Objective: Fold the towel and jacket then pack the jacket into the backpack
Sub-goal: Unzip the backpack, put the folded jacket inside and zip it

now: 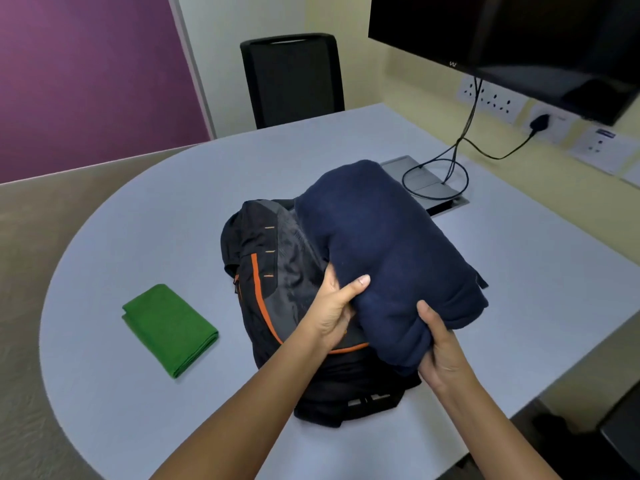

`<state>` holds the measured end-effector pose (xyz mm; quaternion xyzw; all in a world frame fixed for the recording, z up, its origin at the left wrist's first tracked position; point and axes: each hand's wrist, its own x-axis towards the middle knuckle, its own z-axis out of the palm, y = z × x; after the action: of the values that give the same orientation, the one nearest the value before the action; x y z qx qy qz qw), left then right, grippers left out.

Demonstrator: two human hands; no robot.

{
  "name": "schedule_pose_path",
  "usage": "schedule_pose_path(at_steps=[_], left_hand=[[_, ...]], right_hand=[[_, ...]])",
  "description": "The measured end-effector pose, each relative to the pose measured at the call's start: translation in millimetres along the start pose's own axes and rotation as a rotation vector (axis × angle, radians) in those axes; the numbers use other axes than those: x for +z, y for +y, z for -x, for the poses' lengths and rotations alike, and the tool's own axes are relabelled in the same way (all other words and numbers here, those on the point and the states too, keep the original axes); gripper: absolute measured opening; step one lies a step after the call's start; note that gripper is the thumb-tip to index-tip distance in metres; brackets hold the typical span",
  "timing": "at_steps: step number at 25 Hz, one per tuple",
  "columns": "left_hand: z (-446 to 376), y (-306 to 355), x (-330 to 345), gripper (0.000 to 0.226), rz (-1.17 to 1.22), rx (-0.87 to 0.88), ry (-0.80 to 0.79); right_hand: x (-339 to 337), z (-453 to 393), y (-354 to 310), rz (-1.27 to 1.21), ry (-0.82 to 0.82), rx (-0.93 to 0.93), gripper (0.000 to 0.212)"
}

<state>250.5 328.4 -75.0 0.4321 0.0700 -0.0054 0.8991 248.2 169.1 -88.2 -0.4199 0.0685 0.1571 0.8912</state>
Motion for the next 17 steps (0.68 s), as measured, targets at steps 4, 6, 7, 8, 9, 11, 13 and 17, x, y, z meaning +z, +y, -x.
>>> schedule_pose_path(at_steps=[4,6,7,8,9,11,13,17], left_hand=[[-0.5,-11.0,-22.3,0.079,-0.383,-0.170,-0.136],[4.8,-19.5,-40.2,0.072,-0.597,-0.262,-0.103],[8.2,-24.8,-46.4,0.065,-0.686,-0.285,-0.032],[11.9,-29.7,-53.6,0.065,-0.809,-0.278,0.047],[15.2,-32.5,-61.3,0.067,-1.011,-0.244,0.081],[16.8,-40.4,-79.0,0.075,-1.578,-0.165,-0.053],[14.8,-46.2,-92.0,0.076,-1.970,-0.216,-0.231],[7.3,-57.8,-103.6,0.062,-2.187,-0.256,-0.224]], right_hand=[[-7.0,-2.9,-12.7,-0.060,0.026,0.190,0.074],[-17.2,-6.9,-15.4,-0.065,0.071,0.238,0.083],[-22.8,-8.1,-16.8,-0.043,0.102,0.250,0.080],[-27.5,-7.7,-17.9,-0.018,0.130,0.266,0.078],[-32.0,-7.4,-18.2,-0.004,0.144,0.289,0.079],[-37.9,-3.7,-21.1,-0.015,0.147,0.351,0.084],[-40.5,-0.6,-27.5,-0.033,0.116,0.380,0.082],[-38.6,3.5,-48.6,-0.171,0.086,0.371,0.075]])
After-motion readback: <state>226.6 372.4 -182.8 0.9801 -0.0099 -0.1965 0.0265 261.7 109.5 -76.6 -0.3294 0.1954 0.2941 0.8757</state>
